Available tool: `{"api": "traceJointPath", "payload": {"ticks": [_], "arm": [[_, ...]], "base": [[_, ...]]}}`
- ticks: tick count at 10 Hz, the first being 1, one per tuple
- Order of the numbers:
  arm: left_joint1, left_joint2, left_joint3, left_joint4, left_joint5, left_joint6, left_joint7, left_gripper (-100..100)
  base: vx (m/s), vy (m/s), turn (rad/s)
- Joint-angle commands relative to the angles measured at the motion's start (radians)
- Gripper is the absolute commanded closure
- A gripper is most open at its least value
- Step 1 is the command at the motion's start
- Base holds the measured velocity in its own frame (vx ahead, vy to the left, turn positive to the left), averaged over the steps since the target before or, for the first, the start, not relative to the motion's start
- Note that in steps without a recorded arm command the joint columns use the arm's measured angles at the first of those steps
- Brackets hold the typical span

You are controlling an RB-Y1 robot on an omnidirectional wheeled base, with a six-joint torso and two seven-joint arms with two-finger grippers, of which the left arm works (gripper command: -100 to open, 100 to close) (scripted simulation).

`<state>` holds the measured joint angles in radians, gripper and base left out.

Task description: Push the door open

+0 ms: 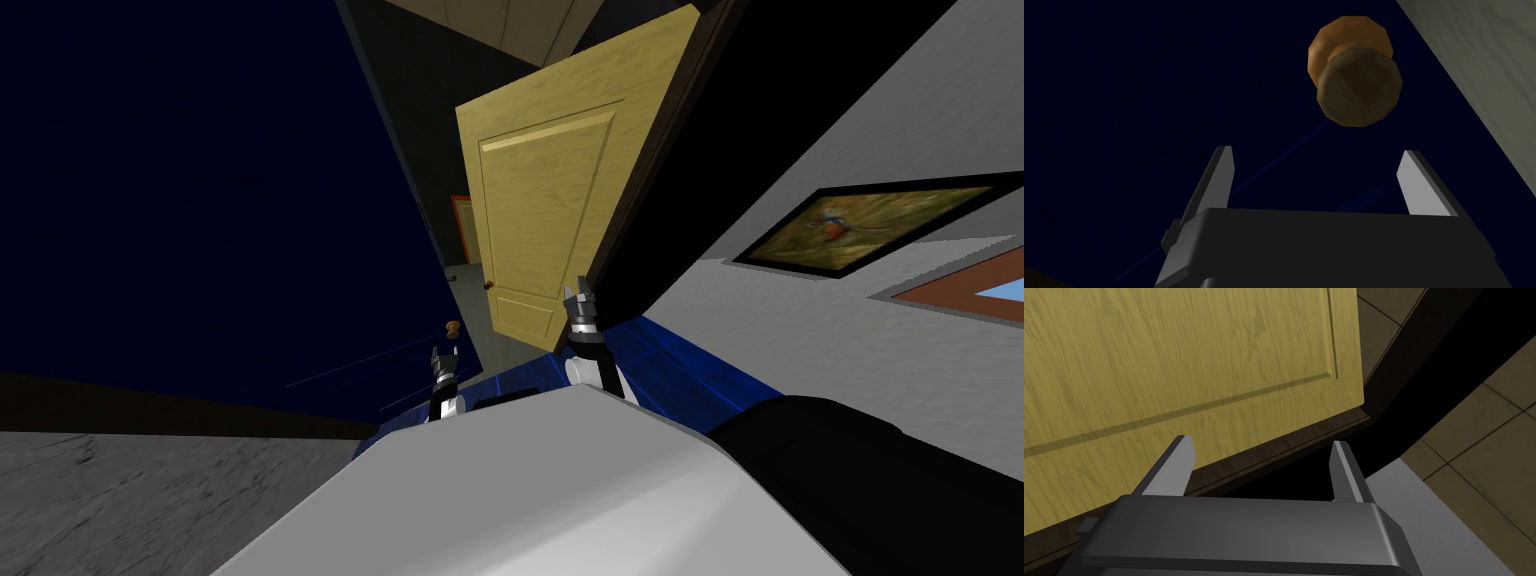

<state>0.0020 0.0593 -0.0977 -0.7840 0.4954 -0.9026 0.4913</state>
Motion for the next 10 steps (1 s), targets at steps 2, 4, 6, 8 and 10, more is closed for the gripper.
{"api": "traceJointPath", "payload": {"ticks": [2, 4, 6, 8, 10], "arm": [[-0.006, -0.011, -0.006, 0.002, 0.019, 0.002, 0.066, -100], [-0.011, -0.019, -0.010, 0.004, 0.031, 0.004, 0.107, -100], [-0.020, -0.034, -0.017, 0.009, 0.054, 0.006, 0.174, -100], [-0.024, -0.042, -0.020, 0.011, 0.066, 0.007, 0.225, -100], [-0.028, -0.049, -0.023, 0.013, 0.076, 0.008, 0.269, -100]], "base": [[-0.052, 0.021, -0.037], [-0.042, 0.015, -0.024], [-0.048, 0.018, -0.044], [-0.041, 0.015, -0.022], [-0.030, 0.008, -0.021]]}}
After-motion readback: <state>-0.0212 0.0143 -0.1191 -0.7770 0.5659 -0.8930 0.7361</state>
